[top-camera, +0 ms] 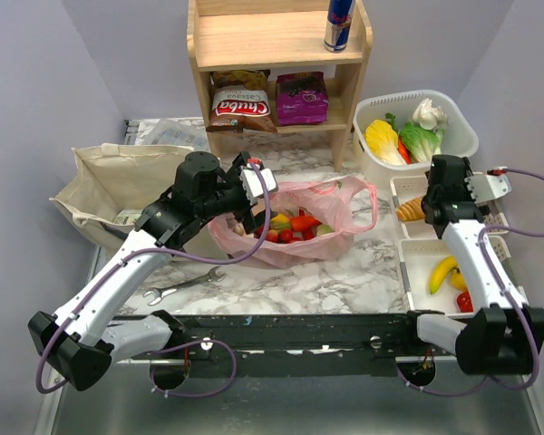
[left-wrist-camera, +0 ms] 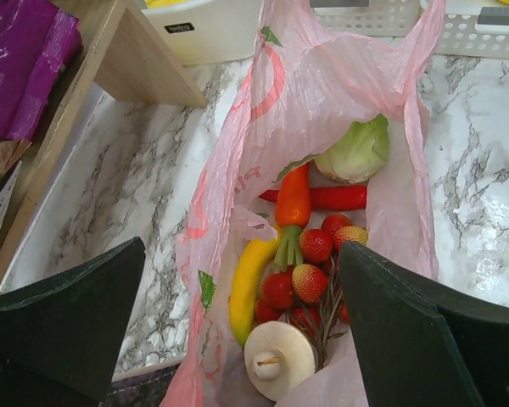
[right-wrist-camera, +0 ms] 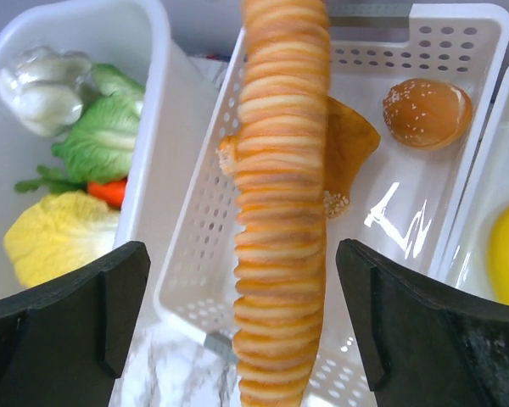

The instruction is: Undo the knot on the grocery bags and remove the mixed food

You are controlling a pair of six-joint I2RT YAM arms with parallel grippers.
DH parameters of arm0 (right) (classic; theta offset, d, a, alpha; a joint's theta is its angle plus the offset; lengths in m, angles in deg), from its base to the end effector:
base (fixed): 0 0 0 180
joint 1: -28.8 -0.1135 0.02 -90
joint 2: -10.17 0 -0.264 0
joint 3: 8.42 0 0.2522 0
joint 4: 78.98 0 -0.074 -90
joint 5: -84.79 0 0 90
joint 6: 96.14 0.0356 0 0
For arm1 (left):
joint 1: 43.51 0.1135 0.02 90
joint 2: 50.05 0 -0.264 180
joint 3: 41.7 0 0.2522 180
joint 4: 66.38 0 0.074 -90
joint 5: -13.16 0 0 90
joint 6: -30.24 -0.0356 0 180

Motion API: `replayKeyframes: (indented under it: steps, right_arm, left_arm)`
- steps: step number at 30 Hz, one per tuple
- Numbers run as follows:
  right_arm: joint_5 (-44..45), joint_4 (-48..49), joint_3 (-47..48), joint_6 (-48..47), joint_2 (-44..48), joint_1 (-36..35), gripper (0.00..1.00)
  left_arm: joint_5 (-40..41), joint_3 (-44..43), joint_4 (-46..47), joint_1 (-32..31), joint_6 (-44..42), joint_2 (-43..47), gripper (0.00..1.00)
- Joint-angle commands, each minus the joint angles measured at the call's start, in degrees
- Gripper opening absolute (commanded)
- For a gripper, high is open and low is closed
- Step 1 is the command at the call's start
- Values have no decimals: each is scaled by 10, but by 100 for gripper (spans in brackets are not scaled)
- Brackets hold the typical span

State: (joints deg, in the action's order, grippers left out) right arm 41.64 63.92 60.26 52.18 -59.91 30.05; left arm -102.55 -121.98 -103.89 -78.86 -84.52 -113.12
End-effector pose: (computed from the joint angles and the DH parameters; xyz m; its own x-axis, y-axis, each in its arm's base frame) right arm 0.2585 -0.0316 0.2943 0.1716 0.5784 -0.7975 0.8373 0.3410 0.4275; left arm 0.1875 -0.1519 0.3867 0.1004 0.3915 -0.9147 0.8932 0.3695 0.2561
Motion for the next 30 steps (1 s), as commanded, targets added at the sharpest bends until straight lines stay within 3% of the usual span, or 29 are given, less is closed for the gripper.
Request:
replayKeyframes:
  steps: [1,4,8,13,17,23,30]
  right_arm:
    - [-98,27,-42,-81,80,5,100]
    - [-238,59,-50,-180,132,5,100]
    - [-613,156,-47,-369,199,4,100]
    - [-764,-3,101,-494,131,4,100]
    - [-840,-79,193,-595,60,-9,100]
    - [-773,-178,278,-705,-56,-201,100]
    - [-730,-207,232,-758,-103,-266,100]
  left_arm:
    - [-36,9,-17,4,15,3,98]
    - [-65,14,-40,4,-12,1,98]
    - [-66,37,-52,3,-30,-5,96]
    - [-52,61,-64,2,-66,-24,86]
    - [-28,107,-56,-36,-140,-24,74]
    - [7,154,-51,-117,-213,-38,66]
    - [-20,146,-73,-150,-231,-78,43]
